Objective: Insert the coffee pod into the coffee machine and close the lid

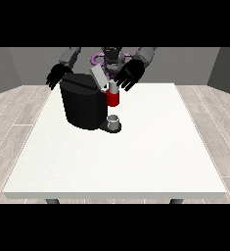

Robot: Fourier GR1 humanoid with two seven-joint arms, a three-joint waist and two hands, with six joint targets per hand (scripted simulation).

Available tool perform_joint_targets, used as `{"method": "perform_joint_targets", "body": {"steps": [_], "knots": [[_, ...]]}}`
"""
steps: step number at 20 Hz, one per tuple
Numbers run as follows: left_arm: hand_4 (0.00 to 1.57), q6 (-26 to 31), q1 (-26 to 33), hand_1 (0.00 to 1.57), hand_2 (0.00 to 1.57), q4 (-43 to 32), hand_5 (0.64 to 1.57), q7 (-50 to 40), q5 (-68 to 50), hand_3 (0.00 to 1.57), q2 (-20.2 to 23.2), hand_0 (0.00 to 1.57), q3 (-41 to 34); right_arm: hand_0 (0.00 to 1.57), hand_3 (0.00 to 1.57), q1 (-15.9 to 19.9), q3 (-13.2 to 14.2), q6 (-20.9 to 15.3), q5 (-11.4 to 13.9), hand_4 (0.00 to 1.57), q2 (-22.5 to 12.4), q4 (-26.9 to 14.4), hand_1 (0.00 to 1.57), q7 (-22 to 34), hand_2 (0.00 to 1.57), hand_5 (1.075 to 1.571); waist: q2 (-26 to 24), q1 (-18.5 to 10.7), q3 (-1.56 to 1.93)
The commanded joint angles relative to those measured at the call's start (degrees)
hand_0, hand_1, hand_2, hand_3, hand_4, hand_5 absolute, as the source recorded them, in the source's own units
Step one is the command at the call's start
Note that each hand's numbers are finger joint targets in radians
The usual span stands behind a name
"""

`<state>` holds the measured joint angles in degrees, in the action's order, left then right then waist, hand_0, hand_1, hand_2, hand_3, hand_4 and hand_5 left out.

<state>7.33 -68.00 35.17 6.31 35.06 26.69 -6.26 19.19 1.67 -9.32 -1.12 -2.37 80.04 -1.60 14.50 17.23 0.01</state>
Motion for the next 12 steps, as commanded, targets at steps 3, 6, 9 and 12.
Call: {"method": "perform_joint_targets", "body": {"steps": [3,6,9,12], "knots": [[0.5,-0.1,2.3,1.21,1.26,-0.1,1.571,2.4,0.4,1.19,-1.0,1.21,0.3,0.0,0.0,-0.7,1.7,1.6,-2.1,0.51,-1.2,0.2,0.0,0.4,0.0,1.571,0.0,-0.7,-0.01],[0.5,-0.2,1.1,1.18,1.26,-0.5,1.571,1.5,1.0,1.19,-1.2,1.18,0.5,0.0,0.0,-2.0,-1.0,-1.5,1.0,0.53,1.7,0.5,0.0,-0.9,0.0,1.571,0.0,-0.2,-0.01],[0.5,2.2,-1.1,1.2,1.27,-0.1,1.571,0.2,0.8,1.2,-1.3,1.2,0.5,0.0,0.0,1.1,1.3,-0.7,-0.3,0.5,-0.5,-0.6,0.0,0.9,0.0,1.571,-0.7,-1.2,0.0],[0.51,2.1,0.1,1.19,1.27,0.6,1.571,-0.4,0.9,1.2,-2.4,1.19,0.7,0.0,0.0,-3.4,2.2,0.1,-1.8,0.45,1.2,-3.4,0.0,-5.7,0.0,1.571,-0.8,-2.0,0.04]]}}
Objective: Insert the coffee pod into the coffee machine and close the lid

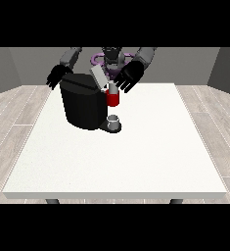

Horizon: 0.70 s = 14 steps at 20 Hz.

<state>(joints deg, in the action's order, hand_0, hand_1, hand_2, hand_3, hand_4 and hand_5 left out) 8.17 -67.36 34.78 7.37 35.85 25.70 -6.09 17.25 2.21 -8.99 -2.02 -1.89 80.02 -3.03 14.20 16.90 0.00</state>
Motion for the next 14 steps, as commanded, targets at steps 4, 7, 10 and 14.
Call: {"method": "perform_joint_targets", "body": {"steps": [4,7,10,14], "knots": [[0.49,-0.8,-0.2,1.19,1.25,0.8,1.571,-0.4,1.1,1.18,-1.7,1.19,0.7,0.0,0.0,1.4,2.0,0.0,-0.6,0.43,-0.8,-2.7,0.0,-2.1,0.0,1.571,1.4,-1.6,0.01],[0.49,0.9,-0.6,1.24,1.28,-1.8,1.571,1.7,0.5,1.2,2.3,1.24,-1.2,0.0,0.0,0.2,-1.1,-1.1,0.7,0.44,0.7,2.3,0.0,1.1,0.0,1.571,1.8,1.4,-0.02],[0.48,-0.4,1.3,1.22,1.27,-1.2,1.571,0.9,1.1,1.17,-0.8,1.22,-0.2,0.0,0.0,1.1,0.7,0.0,-0.5,0.43,-0.7,1.5,0.0,0.1,0.0,1.571,0.9,0.2,0.0],[0.46,0.7,0.2,1.21,1.24,-0.7,1.571,0.6,1.3,1.12,-1.0,1.21,0.0,0.0,0.0,1.9,2.0,-1.2,-0.3,0.37,-1.1,-0.9,0.0,0.4,0.0,1.571,1.6,-0.6,0.01]]}}
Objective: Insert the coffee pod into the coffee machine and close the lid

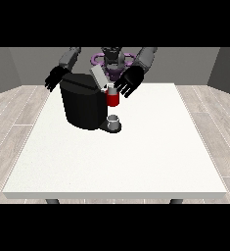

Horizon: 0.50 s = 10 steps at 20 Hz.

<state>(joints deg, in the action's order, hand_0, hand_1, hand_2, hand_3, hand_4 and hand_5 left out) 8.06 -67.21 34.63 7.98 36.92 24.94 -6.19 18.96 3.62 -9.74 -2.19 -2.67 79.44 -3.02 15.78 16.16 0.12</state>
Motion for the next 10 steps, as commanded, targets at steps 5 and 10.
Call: {"method": "perform_joint_targets", "body": {"steps": [5,10], "knots": [[0.46,0.3,1.0,1.13,1.17,0.0,1.571,-0.1,1.3,1.0,-0.5,1.13,0.8,0.0,0.0,0.3,2.5,2.1,-1.9,0.41,-2.5,-1.2,0.0,-0.6,0.0,1.571,-0.6,-0.2,-0.1],[0.38,1.0,1.9,1.07,1.12,-0.2,1.571,0.1,2.0,0.95,0.1,1.07,1.0,0.0,0.0,-2.9,0.9,1.0,-1.1,0.48,0.2,-1.6,0.0,-3.3,0.0,1.571,-2.2,-0.9,-0.1]]}}
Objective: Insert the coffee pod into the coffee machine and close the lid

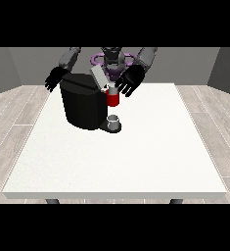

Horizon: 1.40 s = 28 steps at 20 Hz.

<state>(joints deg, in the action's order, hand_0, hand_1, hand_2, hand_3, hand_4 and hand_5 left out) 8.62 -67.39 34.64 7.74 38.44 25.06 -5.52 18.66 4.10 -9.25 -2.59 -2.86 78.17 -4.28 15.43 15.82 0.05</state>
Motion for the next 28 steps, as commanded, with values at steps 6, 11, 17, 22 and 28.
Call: {"method": "perform_joint_targets", "body": {"steps": [6,11,17,22,28], "knots": [[0.37,0.2,-0.4,1.07,1.12,-1.1,1.571,0.9,1.0,0.93,2.0,1.07,-0.6,0.0,0.0,-0.4,-0.9,0.5,0.2,0.46,0.2,1.3,0.0,-0.3,0.0,1.571,0.5,1.1,-0.04],[0.0,3.0,0.6,0.0,0.0,-0.7,1.571,5.2,3.5,0.0,3.3,0.0,2.4,0.0,0.0,0.5,-1.0,-1.3,0.7,0.44,0.7,1.2,0.0,0.6,0.0,1.571,0.8,-0.1,-0.04],[0.0,3.8,0.9,0.0,0.0,-0.8,1.571,3.0,4.3,0.0,2.1,0.0,2.5,0.0,0.0,-2.7,-1.0,0.1,0.4,0.34,0.3,0.0,0.0,-0.9,0.0,1.571,-1.1,0.6,-0.03],[0.0,3.3,2.4,0.0,0.0,-0.3,1.571,1.6,4.7,0.0,0.1,0.0,2.6,0.0,0.0,-2.7,-0.8,-0.6,0.9,0.42,-0.5,0.1,0.0,1.7,0.0,1.571,-5.0,-0.7,-0.05],[0.0,3.5,5.4,0.0,0.0,1.6,1.571,4.0,5.2,0.0,0.1,0.0,3.2,0.0,0.0,-4.0,1.1,-1.7,-0.6,0.38,0.5,-1.3,0.0,-1.0,0.0,1.571,-6.6,-3.8,-0.05]]}}
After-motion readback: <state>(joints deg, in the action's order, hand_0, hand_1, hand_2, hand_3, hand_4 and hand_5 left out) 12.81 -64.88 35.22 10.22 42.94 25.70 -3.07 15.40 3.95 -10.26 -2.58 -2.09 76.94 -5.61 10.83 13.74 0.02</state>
